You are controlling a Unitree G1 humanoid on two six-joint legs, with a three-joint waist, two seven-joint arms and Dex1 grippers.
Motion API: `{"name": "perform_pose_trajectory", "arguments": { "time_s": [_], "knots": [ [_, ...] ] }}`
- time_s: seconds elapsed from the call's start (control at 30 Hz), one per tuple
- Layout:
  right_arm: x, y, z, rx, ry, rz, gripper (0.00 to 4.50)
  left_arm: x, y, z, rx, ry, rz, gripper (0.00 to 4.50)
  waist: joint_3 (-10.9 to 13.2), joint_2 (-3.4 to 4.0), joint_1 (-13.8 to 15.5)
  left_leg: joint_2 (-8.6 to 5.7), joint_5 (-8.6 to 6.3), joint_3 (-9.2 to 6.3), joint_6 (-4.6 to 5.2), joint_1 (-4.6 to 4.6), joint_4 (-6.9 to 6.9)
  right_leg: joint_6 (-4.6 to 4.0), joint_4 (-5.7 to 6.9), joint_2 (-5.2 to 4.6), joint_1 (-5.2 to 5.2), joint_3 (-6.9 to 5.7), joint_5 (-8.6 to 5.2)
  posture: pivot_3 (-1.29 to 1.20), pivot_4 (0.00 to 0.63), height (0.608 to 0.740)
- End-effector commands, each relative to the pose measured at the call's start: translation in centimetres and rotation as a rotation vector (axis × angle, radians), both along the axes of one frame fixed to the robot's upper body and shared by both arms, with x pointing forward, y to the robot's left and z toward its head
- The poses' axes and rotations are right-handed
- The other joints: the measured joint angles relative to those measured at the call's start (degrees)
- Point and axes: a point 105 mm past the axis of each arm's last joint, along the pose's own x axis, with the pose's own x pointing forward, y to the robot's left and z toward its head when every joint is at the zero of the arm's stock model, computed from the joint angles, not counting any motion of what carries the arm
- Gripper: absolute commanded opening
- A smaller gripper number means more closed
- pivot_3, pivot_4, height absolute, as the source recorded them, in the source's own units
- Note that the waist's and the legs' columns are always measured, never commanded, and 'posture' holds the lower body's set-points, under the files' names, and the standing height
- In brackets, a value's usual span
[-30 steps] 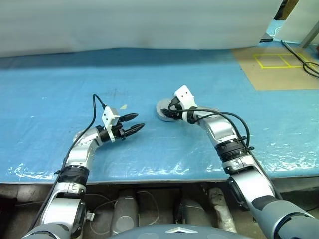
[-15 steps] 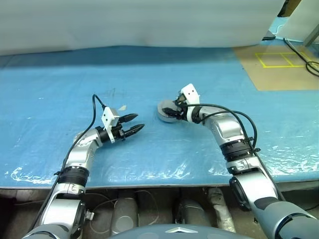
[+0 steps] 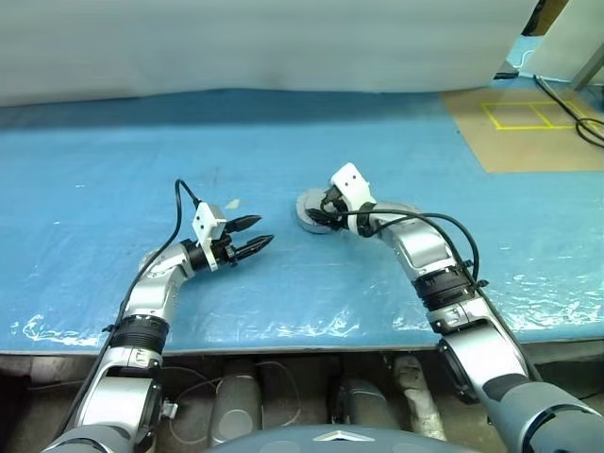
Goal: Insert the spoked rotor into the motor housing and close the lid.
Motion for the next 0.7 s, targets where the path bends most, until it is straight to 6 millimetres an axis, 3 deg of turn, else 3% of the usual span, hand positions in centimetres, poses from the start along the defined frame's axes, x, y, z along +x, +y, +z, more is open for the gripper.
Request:
{"name": "perform_pose_trajectory", "arguments": {
  "time_s": [0.03,0.13,0.3,0.53,0.7],
  "knots": [
    [-1.8,-3.2,-4.5,-0.055,0.209,-0.043,2.96,0.0,0.1,1.2,0.002,-0.054,-0.003,3.0,0.0,0.0,0.47,-0.02,0.0,0.0,0.0,-0.01,-0.02,0.18,-0.04,-0.02,0.0,0.01,-0.1,0.0,0.15,0.74],
    [-3.5,-2.0,-3.8,-0.031,0.205,0.099,2.96,0.0,0.1,1.2,0.002,-0.055,-0.004,3.0,-0.02,-0.03,1.23,-0.02,0.01,0.01,-0.01,-0.11,-0.03,-0.06,-0.34,-0.01,0.11,0.01,0.05,0.0,0.15,0.74],
    [-5.3,-0.5,-3.2,-0.003,0.2,0.216,2.96,0.1,0.0,1.3,0.002,-0.057,-0.007,3.0,-0.14,-0.23,0.89,0.04,0.04,0.0,-0.45,-0.69,-0.04,0.24,-0.45,0.1,-0.3,-0.09,0.2,0.0,0.15,0.74],
    [-7.8,1.8,0.2,0.122,0.181,0.416,2.96,0.1,0.0,1.3,0.005,-0.058,-0.012,3.0,-0.14,-0.22,-0.59,0.4,-0.1,-0.11,-0.67,-1.19,0.01,0.2,-0.38,0.44,-0.81,-0.22,0.18,0.0,0.15,0.74],
    [-6.8,1.5,-0.4,0.04,0.115,0.375,2.96,0.1,-0.1,1.4,0.004,-0.059,-0.011,3.0,-0.13,-0.22,-0.53,0.44,-0.1,-0.1,-0.67,-1.17,0.15,0.14,-0.2,0.44,-0.83,-0.21,0.15,0.0,0.15,0.74]
  ]
}}
